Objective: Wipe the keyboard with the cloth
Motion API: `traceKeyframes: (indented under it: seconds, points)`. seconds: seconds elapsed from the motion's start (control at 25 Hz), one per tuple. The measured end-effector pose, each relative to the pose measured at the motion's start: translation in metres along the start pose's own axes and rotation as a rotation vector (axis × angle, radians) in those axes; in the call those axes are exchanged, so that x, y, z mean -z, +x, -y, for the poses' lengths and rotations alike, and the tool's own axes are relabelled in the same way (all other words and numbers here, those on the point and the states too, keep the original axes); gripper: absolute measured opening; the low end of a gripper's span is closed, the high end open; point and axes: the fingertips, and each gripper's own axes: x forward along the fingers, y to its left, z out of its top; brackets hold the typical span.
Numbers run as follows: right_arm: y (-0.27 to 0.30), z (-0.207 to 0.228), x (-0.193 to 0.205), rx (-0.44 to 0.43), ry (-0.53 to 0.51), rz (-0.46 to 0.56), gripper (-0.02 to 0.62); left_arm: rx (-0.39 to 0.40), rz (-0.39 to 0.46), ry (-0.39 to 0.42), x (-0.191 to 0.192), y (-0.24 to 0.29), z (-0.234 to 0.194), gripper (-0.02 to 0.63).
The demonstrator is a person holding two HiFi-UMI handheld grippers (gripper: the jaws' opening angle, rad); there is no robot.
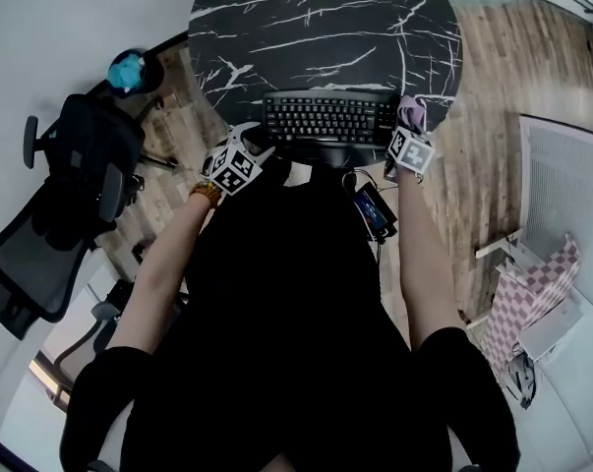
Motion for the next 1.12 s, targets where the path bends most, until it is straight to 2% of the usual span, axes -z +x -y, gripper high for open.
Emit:
traceKeyframes:
  seconds: [0.16,0.68,0.88,1.12]
  points:
    - [0.002,-0.016,0.001,-0.018,-0.047,-0.004,0.069,-0.006,0.002,-0.014,0.001,0.000,-0.001,0.244]
    - [-0.001,-0.018,0.000,-0.006,-0.035,0.007,0.069,0.018,0.010,-0.019,0.000,0.001,0.000,0.244]
    - [0.002,-0.038,0.004,-0.066,-0.056,-0.008,0.069,0.014,0.007,-0.015,0.000,-0.001,-0.003,0.244]
    - [0.000,-0.039,0.004,-0.040,-0.049,-0.008,0.069,0.016,0.000,-0.022,0.001,0.001,-0.001,0.245]
